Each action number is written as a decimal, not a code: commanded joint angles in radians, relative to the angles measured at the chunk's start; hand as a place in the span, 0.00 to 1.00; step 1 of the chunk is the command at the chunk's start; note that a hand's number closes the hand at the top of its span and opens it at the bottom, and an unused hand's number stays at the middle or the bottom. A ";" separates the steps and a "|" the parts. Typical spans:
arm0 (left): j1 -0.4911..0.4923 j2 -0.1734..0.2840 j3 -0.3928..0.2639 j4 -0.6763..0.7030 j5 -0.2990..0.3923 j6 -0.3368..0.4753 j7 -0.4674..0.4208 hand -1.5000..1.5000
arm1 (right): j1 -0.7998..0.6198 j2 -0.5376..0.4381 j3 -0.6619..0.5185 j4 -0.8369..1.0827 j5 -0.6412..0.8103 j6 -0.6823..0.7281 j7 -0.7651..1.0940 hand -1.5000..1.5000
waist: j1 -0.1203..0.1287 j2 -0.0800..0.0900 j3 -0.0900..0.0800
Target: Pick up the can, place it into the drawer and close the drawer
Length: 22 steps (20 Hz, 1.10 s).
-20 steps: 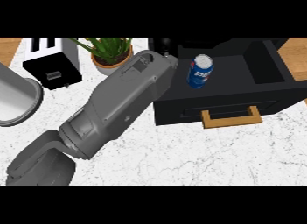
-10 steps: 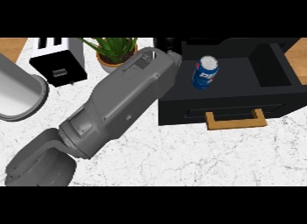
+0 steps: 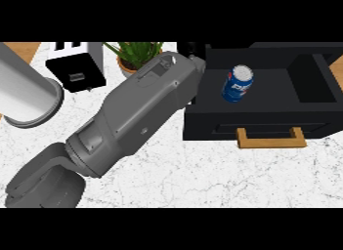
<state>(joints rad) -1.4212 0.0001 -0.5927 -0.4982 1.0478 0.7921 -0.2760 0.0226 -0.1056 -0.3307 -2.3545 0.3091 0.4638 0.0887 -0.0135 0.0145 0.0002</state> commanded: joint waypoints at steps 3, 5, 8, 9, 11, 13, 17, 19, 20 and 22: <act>0.004 0.021 0.016 -0.006 -0.013 -0.036 0.040 0.00 | -0.116 0.027 0.210 0.130 0.333 -0.119 -0.036 0.00 | 0.029 -0.007 0.000; 0.030 0.000 0.003 -0.016 -0.026 -0.003 0.020 0.00 | -0.233 -0.031 0.180 0.302 0.371 -0.154 -0.068 0.00 | 0.040 -0.005 0.000; -0.009 0.019 0.013 -0.046 -0.037 0.052 0.087 0.00 | -0.263 -0.017 0.280 0.348 0.491 -0.204 -0.075 0.00 | 0.038 -0.013 0.000; 0.000 0.055 0.016 -0.018 -0.047 0.001 0.094 0.00 | -0.259 -0.045 0.256 0.400 0.479 -0.211 -0.134 0.00 | 0.026 -0.010 0.000; 0.040 0.043 0.026 -0.054 -0.048 0.011 0.076 0.00 | -0.334 -0.025 0.319 0.485 0.555 -0.245 -0.108 0.00 | 0.036 -0.012 0.000; 0.006 0.065 0.010 -0.064 -0.069 0.035 0.115 0.00 | -0.368 -0.043 0.347 0.573 0.613 -0.269 -0.132 0.00 | 0.041 -0.012 0.000; 0.062 0.112 0.002 -0.121 -0.082 0.023 0.148 0.00 | -0.464 -0.077 0.345 0.781 0.687 -0.334 -0.186 0.00 | 0.053 -0.013 0.000; 0.103 0.118 -0.003 -0.157 -0.097 0.030 0.139 0.00 | -0.442 -0.071 0.387 0.840 0.758 -0.400 -0.208 0.00 | 0.047 -0.014 0.000; 0.062 0.143 -0.008 -0.141 -0.106 0.022 0.177 0.00 | -0.497 -0.042 0.419 0.890 0.808 -0.410 -0.161 0.00 | 0.049 -0.012 0.000; 0.119 0.176 -0.005 -0.201 -0.119 0.022 0.170 0.00 | -0.524 -0.035 0.392 0.980 0.828 -0.475 -0.166 0.00 | 0.049 -0.014 0.000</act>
<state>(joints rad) -1.3481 0.1284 -0.5935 -0.6474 0.9531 0.8208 -0.1223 -0.4410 -0.1519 0.0484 -1.5231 1.0577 0.0720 -0.0765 0.0369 0.0012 -0.0001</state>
